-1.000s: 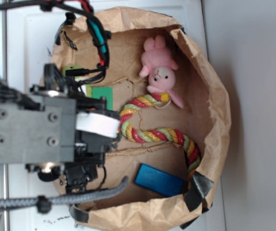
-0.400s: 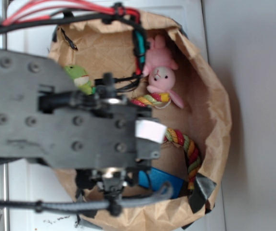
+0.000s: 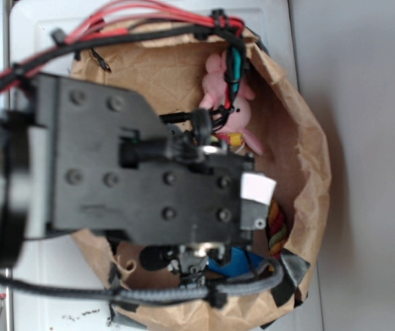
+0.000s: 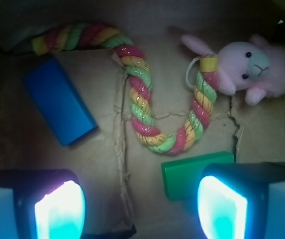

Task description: Grab the blue block.

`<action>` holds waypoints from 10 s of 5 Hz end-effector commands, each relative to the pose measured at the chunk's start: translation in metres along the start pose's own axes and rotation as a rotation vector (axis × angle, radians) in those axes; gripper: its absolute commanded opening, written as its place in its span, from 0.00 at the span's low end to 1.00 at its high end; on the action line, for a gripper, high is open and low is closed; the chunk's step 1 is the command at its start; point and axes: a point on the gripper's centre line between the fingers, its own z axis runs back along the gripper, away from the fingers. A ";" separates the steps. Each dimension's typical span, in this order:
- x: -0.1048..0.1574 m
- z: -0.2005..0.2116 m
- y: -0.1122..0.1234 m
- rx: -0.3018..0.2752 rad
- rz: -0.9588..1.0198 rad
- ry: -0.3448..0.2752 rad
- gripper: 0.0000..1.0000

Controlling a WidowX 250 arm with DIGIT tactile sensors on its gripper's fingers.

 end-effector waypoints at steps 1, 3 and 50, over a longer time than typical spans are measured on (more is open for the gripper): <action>0.026 -0.008 0.007 -0.008 -0.004 -0.089 1.00; 0.012 -0.027 -0.013 -0.043 -0.141 -0.121 1.00; 0.029 -0.073 -0.079 -0.144 -0.866 -0.291 0.00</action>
